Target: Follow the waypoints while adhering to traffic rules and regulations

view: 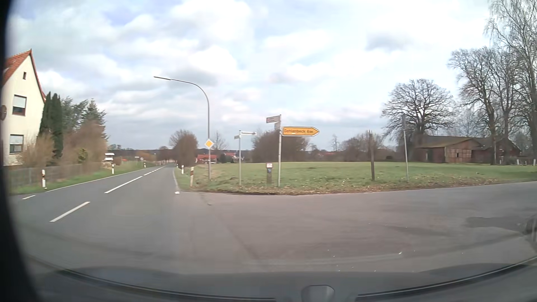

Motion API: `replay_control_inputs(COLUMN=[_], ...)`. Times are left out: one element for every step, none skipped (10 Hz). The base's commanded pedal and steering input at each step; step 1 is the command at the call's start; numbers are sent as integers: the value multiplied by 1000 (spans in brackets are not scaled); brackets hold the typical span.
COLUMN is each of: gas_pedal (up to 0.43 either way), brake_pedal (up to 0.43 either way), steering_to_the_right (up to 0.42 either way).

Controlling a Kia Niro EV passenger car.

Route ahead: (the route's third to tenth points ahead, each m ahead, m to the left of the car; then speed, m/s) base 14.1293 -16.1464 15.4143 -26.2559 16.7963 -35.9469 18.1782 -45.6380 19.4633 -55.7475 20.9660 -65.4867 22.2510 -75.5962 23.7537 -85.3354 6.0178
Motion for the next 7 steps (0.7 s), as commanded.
replay_control_inputs(gas_pedal=[0, 47, 59, 59, 87, 130, 130], brake_pedal=[0, 0, 0, 0, 0, 0, 0], steering_to_the_right=[423, 425, 427, 437, 446, 452, 455])
